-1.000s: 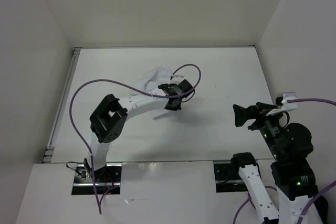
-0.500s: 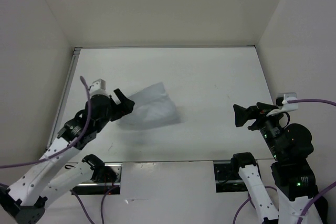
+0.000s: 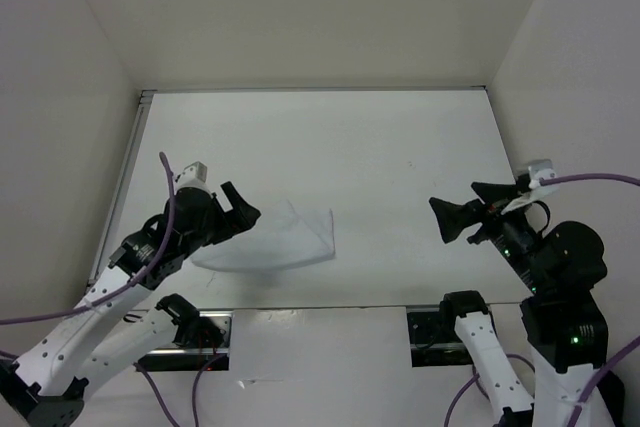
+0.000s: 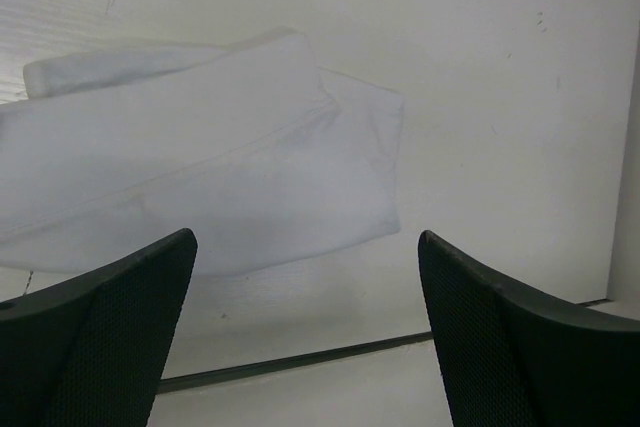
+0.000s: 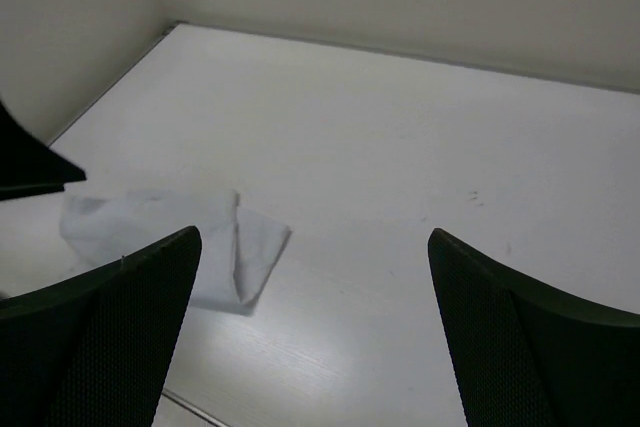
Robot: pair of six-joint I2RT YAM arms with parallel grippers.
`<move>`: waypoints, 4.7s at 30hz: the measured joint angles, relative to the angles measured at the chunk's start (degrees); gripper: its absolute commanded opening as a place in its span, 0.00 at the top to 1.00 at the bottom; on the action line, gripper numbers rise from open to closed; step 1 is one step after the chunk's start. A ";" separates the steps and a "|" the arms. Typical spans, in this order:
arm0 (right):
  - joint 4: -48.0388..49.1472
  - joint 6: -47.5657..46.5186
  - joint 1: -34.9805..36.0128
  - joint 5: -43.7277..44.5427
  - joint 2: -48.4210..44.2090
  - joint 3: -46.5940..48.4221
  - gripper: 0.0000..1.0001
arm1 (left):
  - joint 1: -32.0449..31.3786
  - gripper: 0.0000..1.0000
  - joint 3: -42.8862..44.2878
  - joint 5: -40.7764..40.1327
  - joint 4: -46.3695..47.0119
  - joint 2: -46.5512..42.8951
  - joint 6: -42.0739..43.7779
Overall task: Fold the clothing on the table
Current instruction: Flatten the skirt out
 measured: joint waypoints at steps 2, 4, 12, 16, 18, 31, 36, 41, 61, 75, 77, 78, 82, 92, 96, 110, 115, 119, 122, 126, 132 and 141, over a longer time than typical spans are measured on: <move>0.85 -1.42 0.00 -5.11 3.19 -0.04 0.02 | 0.00 0.08 0.76 0.04 0.04 2.45 0.04; 1.95 -4.15 0.00 -8.85 8.17 -0.98 0.02 | 0.00 0.13 1.95 0.02 -0.11 7.63 0.26; 6.40 -18.75 1.92 -10.91 40.06 0.02 0.02 | 0.39 0.13 7.61 -2.99 -2.01 16.20 3.37; 4.00 -22.21 7.72 -12.41 56.63 4.81 0.02 | 1.55 0.13 8.22 -2.95 -2.01 15.19 4.20; 2.69 -23.45 13.77 -12.37 63.87 8.66 0.02 | 1.79 0.13 7.85 -2.75 -2.08 14.58 4.17; 9.40 -22.56 31.30 -15.06 84.63 18.84 0.07 | 3.08 0.14 5.75 -5.81 -4.50 1.86 -0.57; 12.22 -22.12 31.36 -15.45 93.70 26.99 0.09 | 3.13 0.14 5.07 -6.56 -5.62 2.78 -1.68; 12.87 -22.10 32.09 -15.54 102.55 34.95 0.11 | 3.13 0.14 4.17 -6.64 -5.64 4.70 -1.79; 12.87 -22.64 36.46 -16.44 108.41 36.24 0.80 | 3.13 0.14 3.91 -6.67 -6.03 4.96 -1.81; 13.97 -23.47 29.81 -8.26 107.91 37.40 1.00 | 3.50 0.02 4.15 -7.32 -5.01 12.79 -1.22; 13.81 -24.46 26.43 -8.24 107.25 37.40 1.00 | 4.00 0.00 4.35 -7.78 -3.87 16.96 -0.70; 13.73 -24.94 24.94 -8.20 106.86 37.24 1.00 | 4.35 0.00 4.61 -7.87 -3.23 19.04 -0.09; 13.77 -27.08 21.07 -7.48 103.62 34.29 1.00 | 7.30 0.00 6.14 -7.45 1.27 26.99 2.99; 14.16 -29.20 17.90 -14.75 95.54 24.52 0.01 | 22.49 0.00 21.75 18.56 16.33 52.00 23.15; 14.75 -27.08 12.83 -18.49 90.53 21.31 0.01 | 26.99 0.00 30.40 27.76 16.39 63.08 29.79; 17.31 -21.84 11.85 -24.11 82.18 10.69 0.08 | 33.59 0.03 42.34 38.29 7.13 72.52 43.74; 18.25 -18.43 12.07 -24.70 84.65 10.86 0.12 | 33.44 0.16 42.84 40.09 7.21 74.10 45.27; 18.36 -15.89 12.50 -24.17 88.67 12.09 0.12 | 33.44 0.25 42.84 40.85 7.34 75.12 45.79; 18.58 -14.12 13.05 -23.45 90.29 12.48 0.12 | 33.44 0.23 42.84 41.20 7.37 75.89 46.36; 18.69 -12.28 13.38 -22.64 91.54 14.49 0.12 | 33.44 0.23 42.84 41.48 7.63 76.91 46.45; 19.41 -10.84 13.40 -22.34 93.46 17.49 0.12 | 33.22 0.66 42.82 41.57 7.89 78.18 46.45; 19.39 -9.62 13.42 -22.29 97.15 22.14 0.12 | 32.65 0.85 42.66 41.11 8.57 78.20 46.51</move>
